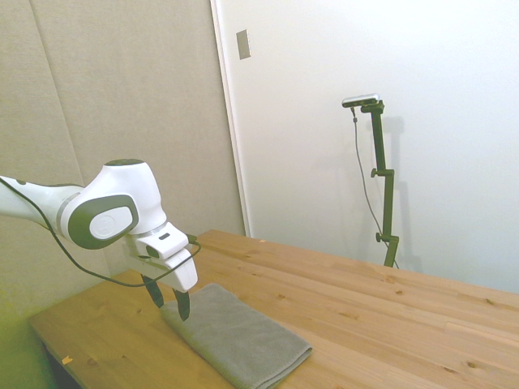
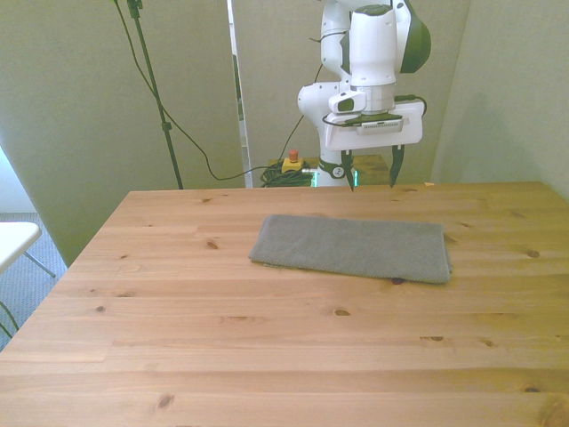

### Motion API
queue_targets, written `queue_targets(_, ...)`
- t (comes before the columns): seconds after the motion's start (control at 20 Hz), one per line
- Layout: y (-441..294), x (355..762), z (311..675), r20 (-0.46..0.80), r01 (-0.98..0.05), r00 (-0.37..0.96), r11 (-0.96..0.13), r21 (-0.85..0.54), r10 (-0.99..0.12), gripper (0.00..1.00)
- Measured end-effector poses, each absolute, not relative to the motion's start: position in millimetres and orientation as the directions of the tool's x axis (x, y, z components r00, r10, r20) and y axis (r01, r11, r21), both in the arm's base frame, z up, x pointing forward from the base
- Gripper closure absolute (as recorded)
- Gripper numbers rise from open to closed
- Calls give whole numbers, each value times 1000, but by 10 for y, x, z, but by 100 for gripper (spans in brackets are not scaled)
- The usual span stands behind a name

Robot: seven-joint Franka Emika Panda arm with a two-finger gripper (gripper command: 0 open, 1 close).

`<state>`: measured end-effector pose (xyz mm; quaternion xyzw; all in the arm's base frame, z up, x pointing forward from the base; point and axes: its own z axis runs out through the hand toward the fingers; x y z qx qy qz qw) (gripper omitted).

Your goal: Fold the towel

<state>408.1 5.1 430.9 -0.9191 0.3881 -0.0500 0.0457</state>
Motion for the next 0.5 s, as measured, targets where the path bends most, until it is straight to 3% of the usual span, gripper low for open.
queue_targets(0.2,162,4159,4349,94,-723,677,-683,-104,-730,0)
queue_targets(0.5,1368,4558,4263,310,-728,659,-684,39,-685,0)
